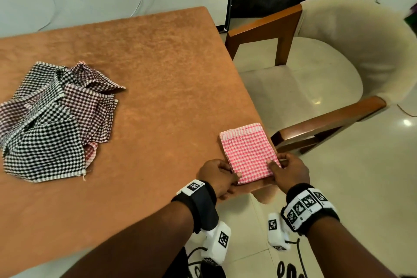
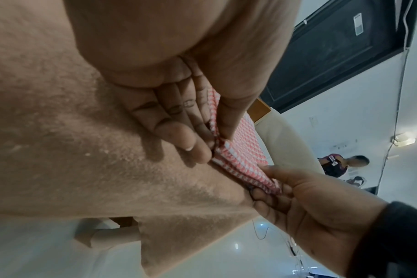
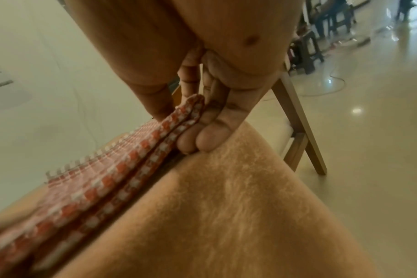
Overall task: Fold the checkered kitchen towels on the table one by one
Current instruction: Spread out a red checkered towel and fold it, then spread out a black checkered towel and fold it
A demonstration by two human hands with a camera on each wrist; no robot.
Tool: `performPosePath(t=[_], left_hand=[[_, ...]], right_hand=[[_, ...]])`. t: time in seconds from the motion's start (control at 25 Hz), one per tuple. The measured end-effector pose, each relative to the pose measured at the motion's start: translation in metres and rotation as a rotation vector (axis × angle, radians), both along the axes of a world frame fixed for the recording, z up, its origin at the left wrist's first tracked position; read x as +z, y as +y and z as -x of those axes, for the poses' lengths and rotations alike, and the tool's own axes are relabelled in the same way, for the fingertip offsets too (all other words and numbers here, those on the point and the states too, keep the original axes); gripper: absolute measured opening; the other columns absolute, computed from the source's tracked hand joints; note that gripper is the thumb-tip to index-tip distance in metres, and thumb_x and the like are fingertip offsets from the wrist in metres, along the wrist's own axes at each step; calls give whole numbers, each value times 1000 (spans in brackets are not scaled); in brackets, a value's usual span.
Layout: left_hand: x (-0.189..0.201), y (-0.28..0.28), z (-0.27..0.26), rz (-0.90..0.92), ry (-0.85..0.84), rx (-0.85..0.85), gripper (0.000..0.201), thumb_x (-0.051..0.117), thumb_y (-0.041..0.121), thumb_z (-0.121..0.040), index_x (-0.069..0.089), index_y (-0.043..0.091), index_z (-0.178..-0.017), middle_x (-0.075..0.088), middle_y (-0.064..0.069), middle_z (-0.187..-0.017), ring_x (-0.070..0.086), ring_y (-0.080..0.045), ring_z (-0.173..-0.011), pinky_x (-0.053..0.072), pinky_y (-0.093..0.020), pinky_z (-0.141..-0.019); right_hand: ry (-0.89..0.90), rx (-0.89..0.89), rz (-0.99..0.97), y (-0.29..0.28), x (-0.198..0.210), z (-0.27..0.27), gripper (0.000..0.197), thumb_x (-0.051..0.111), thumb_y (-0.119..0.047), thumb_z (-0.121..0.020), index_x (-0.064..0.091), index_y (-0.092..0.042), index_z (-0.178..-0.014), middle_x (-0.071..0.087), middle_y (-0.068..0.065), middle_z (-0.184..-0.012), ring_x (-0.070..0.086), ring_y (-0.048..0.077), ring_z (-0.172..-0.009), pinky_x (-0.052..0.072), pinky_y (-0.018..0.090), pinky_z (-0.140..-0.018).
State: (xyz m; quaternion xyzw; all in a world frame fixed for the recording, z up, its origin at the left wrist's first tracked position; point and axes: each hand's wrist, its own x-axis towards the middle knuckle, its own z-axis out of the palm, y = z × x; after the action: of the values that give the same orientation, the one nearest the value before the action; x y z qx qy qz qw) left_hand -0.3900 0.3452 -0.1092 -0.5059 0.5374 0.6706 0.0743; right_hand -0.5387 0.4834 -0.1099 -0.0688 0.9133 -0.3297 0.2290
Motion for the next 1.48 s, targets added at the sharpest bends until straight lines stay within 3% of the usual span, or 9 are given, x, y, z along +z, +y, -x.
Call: performPosePath(t=[0.28,0.48,0.68,0.76,0.88,1.08,1.24,1.36,1.48], left_hand=[[8,-3,-28,12,17,-50,28,78,39,-67,61,29,-86,74,-3,-72,69,-23,-58,54,-32,-52],[39,-53,-110,102,188,71,21,79,25,-81,62,21,-93,59,-8,-76,60,-18,-61,46,-21,-47],[68,-146,-223,662,-7,288,26,81,19,-71,66,25,-90,70,9,-79,62,-10,-67,50,-27,-70],[78,-193,-261,1002,-210,244,28,79,21,-74,67,24,-99,71,8,-92,64,-13,-79,48,-27,-76],[87,-268,-289,1314,-266,77,36,75,28,-78,64,21,-112,68,0,-111,60,-25,-105,47,-40,-92],[82,-339,-288,1269,-480,-405,35,67,49,-85,64,32,-116,66,6,-116,47,-24,-115,39,-44,-92],[83,-352,-303,1229,-181,-414,21,67,39,-86,69,27,-103,69,5,-97,52,-21,-102,40,-40,-86],[83,-353,-319,1198,40,-437,15,68,30,-84,68,22,-97,70,2,-88,62,-20,-86,46,-34,-76],[84,-362,-339,1120,161,-532,28,63,48,-86,64,25,-101,70,6,-85,64,-13,-75,43,-28,-65]], right_hand=[[104,149,-136,4,17,-5,36,75,-31,-81,62,-19,-112,65,8,-93,58,26,-81,48,37,-78],[167,375,-44,-24,58,-31,33,77,-15,-78,62,-28,-105,68,10,-89,62,28,-72,46,36,-69],[57,796,174,-114,77,-109,41,77,-1,-74,62,-38,-83,68,-11,-73,64,4,-65,43,9,-57],[73,906,215,-167,76,-145,35,78,-7,-75,63,-35,-89,68,-12,-70,63,3,-67,43,9,-60],[131,1051,287,-252,80,-199,23,74,-16,-77,65,-28,-95,66,-10,-85,59,3,-68,43,19,-64],[265,1133,296,-369,82,-266,27,68,-20,-80,64,-20,-107,61,-4,-100,57,14,-85,47,29,-76],[339,1237,230,-412,79,-291,36,66,-32,-87,62,-19,-120,57,-2,-115,51,16,-106,46,32,-91],[417,1332,106,-413,80,-298,26,63,-42,-89,67,-21,-104,64,-3,-98,50,20,-96,45,37,-81],[419,1397,110,-404,86,-298,16,59,-37,-90,62,-22,-87,62,-6,-82,49,18,-83,41,36,-69]])
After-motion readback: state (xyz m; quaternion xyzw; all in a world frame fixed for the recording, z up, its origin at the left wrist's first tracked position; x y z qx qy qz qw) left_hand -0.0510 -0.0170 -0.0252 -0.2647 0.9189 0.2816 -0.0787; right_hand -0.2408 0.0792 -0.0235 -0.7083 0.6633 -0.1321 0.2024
